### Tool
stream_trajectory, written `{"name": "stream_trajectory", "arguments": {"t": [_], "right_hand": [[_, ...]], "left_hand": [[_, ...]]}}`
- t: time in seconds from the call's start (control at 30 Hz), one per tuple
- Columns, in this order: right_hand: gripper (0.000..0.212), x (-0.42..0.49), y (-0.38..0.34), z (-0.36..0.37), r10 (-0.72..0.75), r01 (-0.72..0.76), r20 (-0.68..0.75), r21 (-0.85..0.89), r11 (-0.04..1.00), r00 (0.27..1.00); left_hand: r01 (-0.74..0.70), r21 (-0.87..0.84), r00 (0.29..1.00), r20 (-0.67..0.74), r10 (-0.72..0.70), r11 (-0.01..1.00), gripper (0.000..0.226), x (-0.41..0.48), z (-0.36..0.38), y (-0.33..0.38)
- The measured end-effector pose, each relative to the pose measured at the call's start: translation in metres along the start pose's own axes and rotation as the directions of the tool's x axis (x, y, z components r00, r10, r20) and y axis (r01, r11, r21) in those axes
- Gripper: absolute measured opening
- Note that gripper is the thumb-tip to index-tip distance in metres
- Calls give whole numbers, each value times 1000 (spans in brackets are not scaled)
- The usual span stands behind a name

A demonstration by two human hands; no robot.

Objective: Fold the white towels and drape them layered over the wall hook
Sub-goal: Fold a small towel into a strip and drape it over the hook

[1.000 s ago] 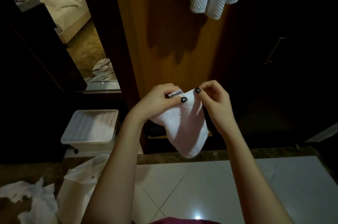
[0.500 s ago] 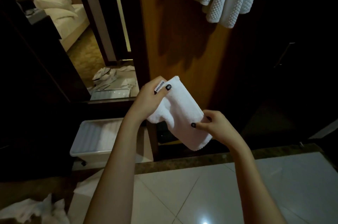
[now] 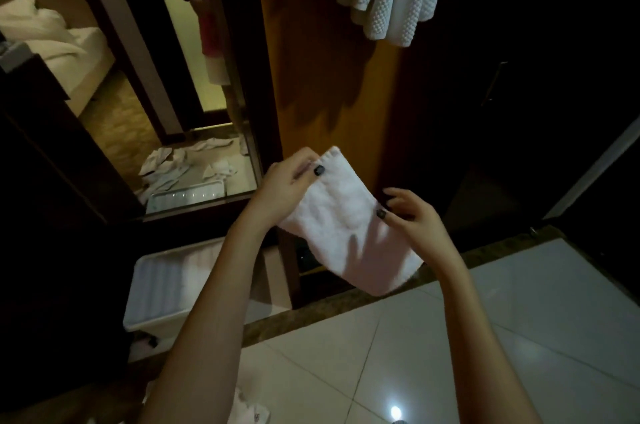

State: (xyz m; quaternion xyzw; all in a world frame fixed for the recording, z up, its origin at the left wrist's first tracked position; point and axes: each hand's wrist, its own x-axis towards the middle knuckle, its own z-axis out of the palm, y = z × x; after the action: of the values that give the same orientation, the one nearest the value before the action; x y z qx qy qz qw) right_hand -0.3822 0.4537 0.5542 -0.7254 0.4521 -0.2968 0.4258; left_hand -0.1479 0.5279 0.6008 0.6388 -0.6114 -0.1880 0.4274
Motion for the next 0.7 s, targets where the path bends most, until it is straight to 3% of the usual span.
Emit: {"name": "stream_trajectory", "arguments": {"t": [0.1,0.2,0.3,0.53,0.7], "right_hand": [[41,-3,-24,-2,-107,92,46,256,962,993],[27,1,-35,-10,-158,140,25,346,928,987],[13,7,-38,-18,-162,144,28,330,933,986],[20,18,-30,-16,-245,239,10,179,954,969],[16,22,-27,-16,-223,224,-23,165,961,974]], "left_hand": [[-112,12,966,237,106,994,9,13,13,21],[-147,52,936,329,122,988,11,26,18,33],[-155,52,927,353,127,987,12,33,18,38],[-94,230,944,329,14,969,4,43,18,39],[-44,345,963,264,-53,938,17,45,19,35]]}}
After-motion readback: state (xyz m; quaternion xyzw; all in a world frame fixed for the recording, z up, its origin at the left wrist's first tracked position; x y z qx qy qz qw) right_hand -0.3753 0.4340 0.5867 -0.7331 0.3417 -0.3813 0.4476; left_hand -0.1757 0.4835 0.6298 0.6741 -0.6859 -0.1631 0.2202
